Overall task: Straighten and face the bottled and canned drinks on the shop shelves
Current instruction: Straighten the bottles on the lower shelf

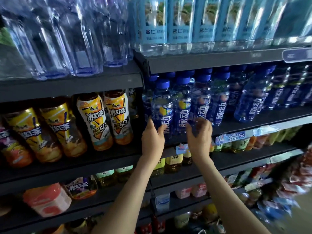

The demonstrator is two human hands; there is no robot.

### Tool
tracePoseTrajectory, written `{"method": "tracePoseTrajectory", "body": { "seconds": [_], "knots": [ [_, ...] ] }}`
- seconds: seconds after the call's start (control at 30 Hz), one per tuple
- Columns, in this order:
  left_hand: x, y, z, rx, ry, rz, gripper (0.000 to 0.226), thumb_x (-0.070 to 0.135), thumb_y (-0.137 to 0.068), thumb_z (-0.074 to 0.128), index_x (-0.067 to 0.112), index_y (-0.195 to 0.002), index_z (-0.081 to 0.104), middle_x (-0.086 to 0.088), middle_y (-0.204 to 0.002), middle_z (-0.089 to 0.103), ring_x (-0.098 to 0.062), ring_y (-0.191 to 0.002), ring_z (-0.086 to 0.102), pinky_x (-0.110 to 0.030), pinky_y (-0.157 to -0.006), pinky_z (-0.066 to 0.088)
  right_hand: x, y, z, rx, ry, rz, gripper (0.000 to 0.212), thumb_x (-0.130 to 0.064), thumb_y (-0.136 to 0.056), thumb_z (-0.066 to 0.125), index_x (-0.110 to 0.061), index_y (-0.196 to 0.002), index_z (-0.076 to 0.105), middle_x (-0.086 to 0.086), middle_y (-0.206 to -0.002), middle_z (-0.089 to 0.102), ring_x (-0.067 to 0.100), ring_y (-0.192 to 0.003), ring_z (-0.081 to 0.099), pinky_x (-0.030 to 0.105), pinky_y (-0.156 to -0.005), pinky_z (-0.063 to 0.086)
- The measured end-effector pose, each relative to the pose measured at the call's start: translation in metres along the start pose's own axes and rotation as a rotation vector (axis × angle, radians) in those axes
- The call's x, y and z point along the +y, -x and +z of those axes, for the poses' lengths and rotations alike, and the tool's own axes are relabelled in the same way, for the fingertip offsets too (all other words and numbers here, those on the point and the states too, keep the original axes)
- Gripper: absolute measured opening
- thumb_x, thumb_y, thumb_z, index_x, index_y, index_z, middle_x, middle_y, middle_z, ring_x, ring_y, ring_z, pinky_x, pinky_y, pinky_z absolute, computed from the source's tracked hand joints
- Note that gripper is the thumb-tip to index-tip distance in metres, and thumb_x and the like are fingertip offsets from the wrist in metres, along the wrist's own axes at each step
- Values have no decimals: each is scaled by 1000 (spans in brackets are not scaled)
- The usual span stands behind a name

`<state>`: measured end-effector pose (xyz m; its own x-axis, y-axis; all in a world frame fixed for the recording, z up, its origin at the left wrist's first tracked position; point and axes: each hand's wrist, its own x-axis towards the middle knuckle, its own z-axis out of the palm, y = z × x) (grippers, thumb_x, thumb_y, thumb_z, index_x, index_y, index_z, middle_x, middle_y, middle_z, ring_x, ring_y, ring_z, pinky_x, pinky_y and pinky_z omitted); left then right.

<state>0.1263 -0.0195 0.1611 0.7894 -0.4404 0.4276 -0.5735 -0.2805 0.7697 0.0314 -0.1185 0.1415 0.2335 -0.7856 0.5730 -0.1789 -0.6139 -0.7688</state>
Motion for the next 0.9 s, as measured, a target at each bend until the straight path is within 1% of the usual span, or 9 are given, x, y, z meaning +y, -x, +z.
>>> {"method": "tracePoseTrajectory", "body": {
  "seconds": [0.1,0.17,0.23,0.33,0.4,0.53,0.63,0.7,0.9],
  "knots": [
    [11,12,17,136,71,-64,60,29,-92,59,1,-140,35,-14,-133,51,-26,-122,50,-24,-98,40,21,-26,-18,63,20,150,55,-25,-85,69,0,-125,41,17,-118,43,23,-105,36,38,-92,38],
    [20,19,32,232,104,-115,72,31,-85,68,1,-141,32,-15,-136,46,-26,-127,45,-32,-106,38,33,-43,-32,-5,16,205,68,-28,-84,71,0,-134,33,18,-128,37,29,-118,33,43,-98,37],
    [31,25,45,281,93,-183,88,31,-81,73,-1,-145,21,-18,-145,34,-28,-136,32,-30,-113,26,45,-57,-44,-82,19,188,72,-28,-84,70,-1,-138,30,18,-134,34,31,-124,31,41,-98,36],
    [42,28,60,360,40,-229,103,29,-79,75,-1,-148,5,-18,-154,14,-26,-143,14,-23,-113,11,59,-76,-55,-125,66,145,74,-26,-84,71,-1,-140,29,20,-137,34,34,-127,32,38,-99,34],
    [48,28,66,415,-27,-196,109,29,-77,77,0,-149,0,-18,-156,6,-27,-144,8,-24,-114,5,65,-88,-57,-171,64,146,78,-28,-82,72,-1,-142,28,20,-139,35,34,-129,33,38,-102,34],
    [58,26,80,418,-294,-103,120,34,-73,79,2,-148,-9,-23,-155,-6,-35,-144,-2,-45,-115,3,74,-107,-58,-320,27,185,83,-35,-82,71,-4,-144,26,16,-143,38,30,-131,38,40,-104,39],
    [65,22,90,399,-457,-50,125,38,-66,83,8,-149,-4,-26,-154,-2,-44,-142,2,-54,-111,4,80,-117,-60,-365,75,168,76,-37,-82,71,-3,-137,33,15,-135,48,31,-123,48,38,-95,43],
    [66,19,99,387,-509,-5,126,40,-61,85,15,-150,-1,-24,-154,-4,-46,-140,3,-57,-109,6,85,-122,-60,-400,93,168,79,-44,-80,70,-4,-138,35,15,-133,52,31,-119,51,41,-96,46],
    [70,12,117,386,-547,8,123,46,-58,85,17,-150,9,-25,-153,-3,-55,-137,2,-63,-106,5,87,-127,-67,-475,102,183,89,-49,-80,69,-9,-147,26,12,-132,55,28,-117,54,37,-93,48]
  ]
}}
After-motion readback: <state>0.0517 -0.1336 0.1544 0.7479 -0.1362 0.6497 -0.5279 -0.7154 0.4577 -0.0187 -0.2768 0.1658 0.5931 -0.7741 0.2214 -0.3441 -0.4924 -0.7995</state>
